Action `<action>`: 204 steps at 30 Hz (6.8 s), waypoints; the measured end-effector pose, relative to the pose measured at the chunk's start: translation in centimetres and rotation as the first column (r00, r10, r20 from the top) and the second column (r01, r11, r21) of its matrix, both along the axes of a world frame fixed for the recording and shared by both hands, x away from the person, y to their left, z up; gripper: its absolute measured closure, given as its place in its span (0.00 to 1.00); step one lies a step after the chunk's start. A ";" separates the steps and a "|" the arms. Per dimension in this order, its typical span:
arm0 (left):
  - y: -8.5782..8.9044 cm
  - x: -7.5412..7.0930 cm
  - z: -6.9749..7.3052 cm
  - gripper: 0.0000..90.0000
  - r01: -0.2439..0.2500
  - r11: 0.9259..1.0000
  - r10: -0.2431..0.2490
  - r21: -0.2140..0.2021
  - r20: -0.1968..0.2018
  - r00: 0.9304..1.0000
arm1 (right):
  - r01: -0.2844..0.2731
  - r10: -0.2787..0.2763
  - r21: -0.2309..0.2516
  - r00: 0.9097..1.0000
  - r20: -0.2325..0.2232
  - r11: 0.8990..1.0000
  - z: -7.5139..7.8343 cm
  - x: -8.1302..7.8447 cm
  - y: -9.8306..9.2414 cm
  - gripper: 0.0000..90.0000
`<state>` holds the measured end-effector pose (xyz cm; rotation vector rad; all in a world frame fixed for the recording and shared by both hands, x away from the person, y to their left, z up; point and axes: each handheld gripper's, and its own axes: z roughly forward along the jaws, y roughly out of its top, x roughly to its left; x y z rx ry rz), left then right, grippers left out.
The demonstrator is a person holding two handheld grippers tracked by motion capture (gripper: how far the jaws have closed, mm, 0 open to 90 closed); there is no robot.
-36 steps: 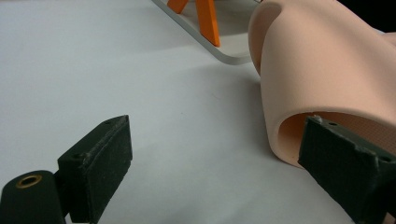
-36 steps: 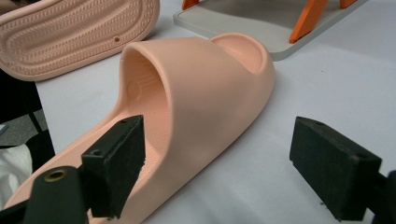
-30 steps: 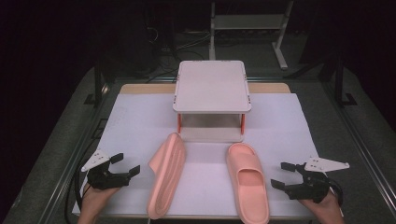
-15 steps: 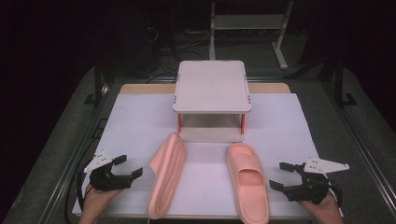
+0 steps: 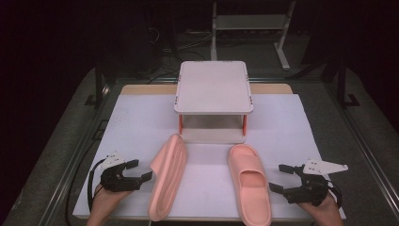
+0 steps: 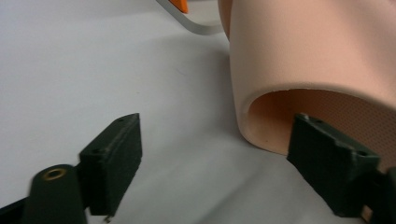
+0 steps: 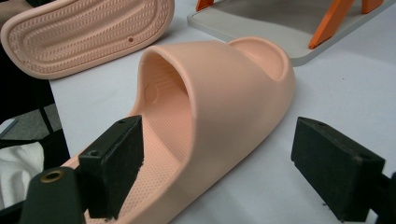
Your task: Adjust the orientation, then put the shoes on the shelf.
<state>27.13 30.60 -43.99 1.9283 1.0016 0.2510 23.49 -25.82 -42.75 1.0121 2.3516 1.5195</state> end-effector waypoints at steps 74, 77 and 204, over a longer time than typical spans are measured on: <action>-9.9 0.6 1.2 0.34 0.225 0.974 -0.225 0.019 0.031 0.974 | -0.032 0.032 -0.034 0.999 0.012 0.999 0.3 0.5 2.2 0.23; -10.0 0.5 1.2 0.33 0.245 0.969 -0.246 0.033 0.034 0.969 | -0.032 0.032 -0.059 0.999 0.011 0.998 0.0 0.8 2.9 0.25; -4.9 5.1 16.5 0.89 0.277 0.944 -0.312 0.180 0.212 0.926 | -0.169 0.187 -0.121 0.970 0.154 0.978 14.4 7.5 2.9 0.93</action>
